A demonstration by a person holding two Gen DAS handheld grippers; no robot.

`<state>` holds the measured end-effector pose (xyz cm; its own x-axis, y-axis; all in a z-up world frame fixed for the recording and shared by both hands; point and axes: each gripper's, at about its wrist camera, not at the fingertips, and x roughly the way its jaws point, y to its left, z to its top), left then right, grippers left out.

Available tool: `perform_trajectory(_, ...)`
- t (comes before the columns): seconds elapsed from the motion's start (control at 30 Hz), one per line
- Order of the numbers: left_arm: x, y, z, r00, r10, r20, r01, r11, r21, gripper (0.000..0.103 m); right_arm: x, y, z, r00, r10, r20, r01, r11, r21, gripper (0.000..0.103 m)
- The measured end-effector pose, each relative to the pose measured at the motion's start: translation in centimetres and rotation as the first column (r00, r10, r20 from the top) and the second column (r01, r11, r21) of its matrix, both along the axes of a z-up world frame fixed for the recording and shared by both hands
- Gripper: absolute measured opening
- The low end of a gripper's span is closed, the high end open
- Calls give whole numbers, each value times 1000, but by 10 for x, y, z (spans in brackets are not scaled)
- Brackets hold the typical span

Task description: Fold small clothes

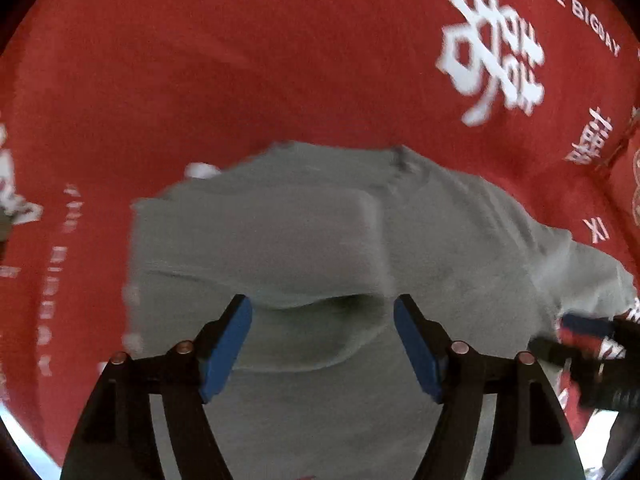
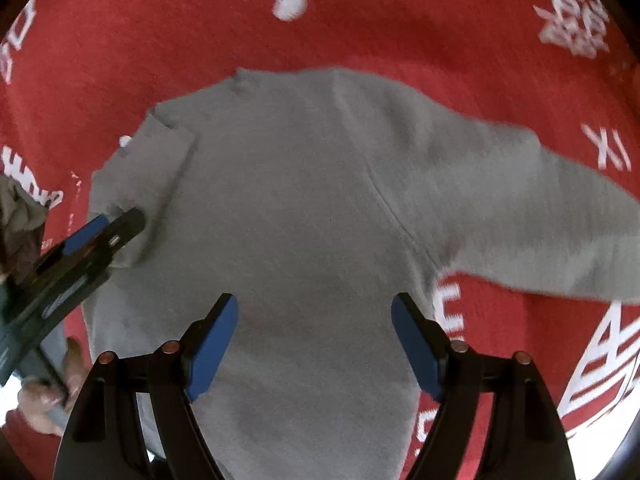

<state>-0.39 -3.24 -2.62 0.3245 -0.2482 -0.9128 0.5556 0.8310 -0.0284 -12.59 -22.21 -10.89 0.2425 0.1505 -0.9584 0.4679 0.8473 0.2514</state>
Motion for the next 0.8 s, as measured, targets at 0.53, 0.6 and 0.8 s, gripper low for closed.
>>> perform_trajectory(0.53,105,155,-44,916,330,-226,-341,940,-10,74,176,189,-34,736,677,2,-638,695,-333,81)
perform_trajectory(0.6,101,161,-42,923,312,-226,-324,946,-16,74,184,195,-48,739,672,-38,-640,684,-351,70)
perform_trajectory(0.8,64,155,-25,958,191,-213,-196,981,-3,75,174,126,-7,905,388,173,-349,912,-215,10)
